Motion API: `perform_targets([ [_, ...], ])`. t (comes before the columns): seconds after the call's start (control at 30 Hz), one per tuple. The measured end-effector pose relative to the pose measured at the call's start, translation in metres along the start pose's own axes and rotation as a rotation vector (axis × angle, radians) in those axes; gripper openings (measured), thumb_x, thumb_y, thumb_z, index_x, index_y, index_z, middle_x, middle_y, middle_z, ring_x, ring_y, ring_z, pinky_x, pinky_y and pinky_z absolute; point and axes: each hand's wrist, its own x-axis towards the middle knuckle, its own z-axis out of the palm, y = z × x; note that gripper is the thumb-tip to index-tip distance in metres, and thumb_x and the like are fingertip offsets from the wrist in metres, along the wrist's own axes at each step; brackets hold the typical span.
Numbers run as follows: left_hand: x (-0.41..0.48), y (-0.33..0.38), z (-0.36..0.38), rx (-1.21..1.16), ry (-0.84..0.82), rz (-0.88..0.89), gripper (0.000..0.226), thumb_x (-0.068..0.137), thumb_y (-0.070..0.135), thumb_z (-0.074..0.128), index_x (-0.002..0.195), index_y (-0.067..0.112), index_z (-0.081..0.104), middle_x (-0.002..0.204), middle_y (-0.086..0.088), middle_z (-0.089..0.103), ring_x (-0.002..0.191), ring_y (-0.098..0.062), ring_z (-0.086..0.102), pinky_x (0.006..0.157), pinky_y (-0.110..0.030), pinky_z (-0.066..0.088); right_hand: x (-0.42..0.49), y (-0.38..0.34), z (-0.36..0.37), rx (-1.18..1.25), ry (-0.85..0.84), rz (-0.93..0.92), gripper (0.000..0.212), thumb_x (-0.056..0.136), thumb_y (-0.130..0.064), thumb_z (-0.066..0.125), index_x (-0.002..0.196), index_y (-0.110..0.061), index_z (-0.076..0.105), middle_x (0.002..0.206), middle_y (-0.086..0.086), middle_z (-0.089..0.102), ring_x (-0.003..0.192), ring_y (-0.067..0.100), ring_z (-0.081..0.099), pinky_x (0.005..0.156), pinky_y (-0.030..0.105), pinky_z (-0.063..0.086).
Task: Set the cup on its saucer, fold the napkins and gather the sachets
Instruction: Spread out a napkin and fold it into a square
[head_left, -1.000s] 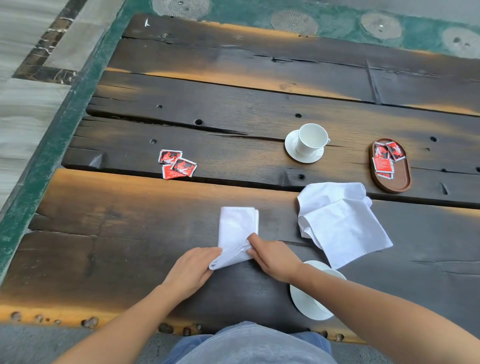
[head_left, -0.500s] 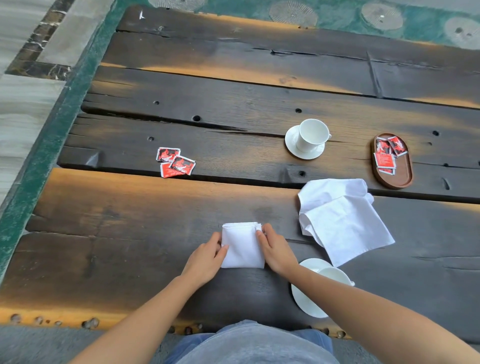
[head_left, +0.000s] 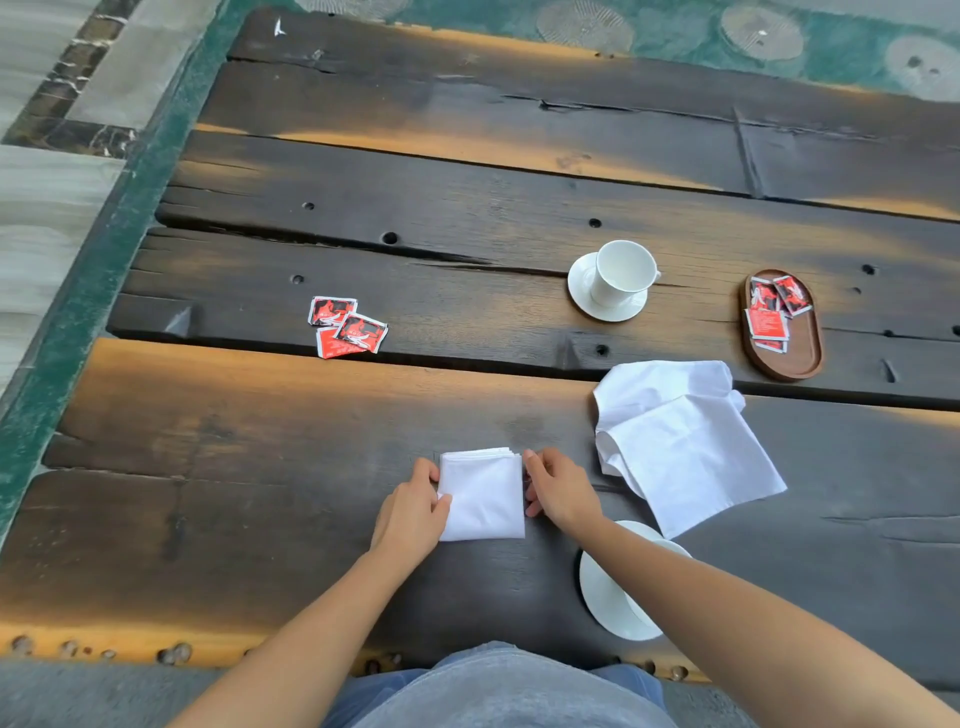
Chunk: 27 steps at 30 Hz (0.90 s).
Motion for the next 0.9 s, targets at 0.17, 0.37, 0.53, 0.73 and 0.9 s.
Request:
perform_targets([
  [0.17, -0.005, 0.001, 0.005, -0.137, 0.03, -0.101, 0.03, 0.085, 0.022, 0.058, 0.113, 0.02, 0.048, 0.075, 0.006, 0.051, 0.077, -0.015, 0.055, 0.057, -0.027, 0.037, -0.019, 0.006, 0.008, 0.107, -0.055, -0.007, 0.032, 0.087, -0.038, 0.061, 0.11, -0.016, 0.053, 0.08, -0.004, 0.06, 0.078, 0.016, 0.06, 0.082, 0.038, 0.05],
  [0.37, -0.006, 0.012, 0.008, -0.374, 0.026, -0.285, 0.017, 0.088, 0.022, 0.06, 0.094, 0.007, 0.061, 0.092, -0.01, 0.051, 0.081, -0.028, 0.054, 0.081, -0.037, 0.047, -0.029, -0.006, 0.014, 0.292, -0.115, 0.111, 0.035, 0.09, -0.017, 0.058, 0.12, -0.004, 0.047, 0.079, -0.001, 0.051, 0.088, 0.019, 0.054, 0.091, 0.043, 0.05],
  [0.53, -0.018, 0.023, 0.001, -0.729, -0.017, -0.345, 0.015, 0.094, 0.021, 0.053, 0.097, 0.006, 0.055, 0.103, -0.013, 0.057, 0.087, -0.025, 0.055, 0.072, -0.033, 0.042, -0.039, -0.014, 0.009, 0.459, -0.266, 0.161, 0.015, 0.095, -0.015, 0.05, 0.104, -0.006, 0.057, 0.092, 0.007, 0.058, 0.084, 0.018, 0.058, 0.074, 0.031, 0.055],
  [0.73, -0.025, 0.063, -0.006, -0.971, 0.001, -0.308, 0.015, 0.094, 0.021, 0.054, 0.104, 0.009, 0.054, 0.1, -0.009, 0.062, 0.08, -0.019, 0.059, 0.062, -0.029, 0.045, -0.04, -0.007, -0.015, 0.623, -0.277, 0.176, 0.034, 0.094, -0.026, 0.056, 0.121, -0.008, 0.048, 0.116, 0.007, 0.06, 0.099, 0.018, 0.061, 0.079, 0.03, 0.054],
  [0.9, -0.015, 0.125, -0.004, -1.02, 0.009, -0.209, 0.031, 0.094, 0.016, 0.055, 0.121, 0.004, 0.053, 0.11, -0.013, 0.062, 0.092, -0.024, 0.059, 0.068, -0.029, 0.048, -0.038, 0.002, -0.07, 0.734, -0.265, 0.119, 0.027, 0.094, -0.028, 0.056, 0.117, -0.013, 0.059, 0.104, 0.001, 0.07, 0.087, 0.013, 0.067, 0.061, 0.021, 0.055],
])
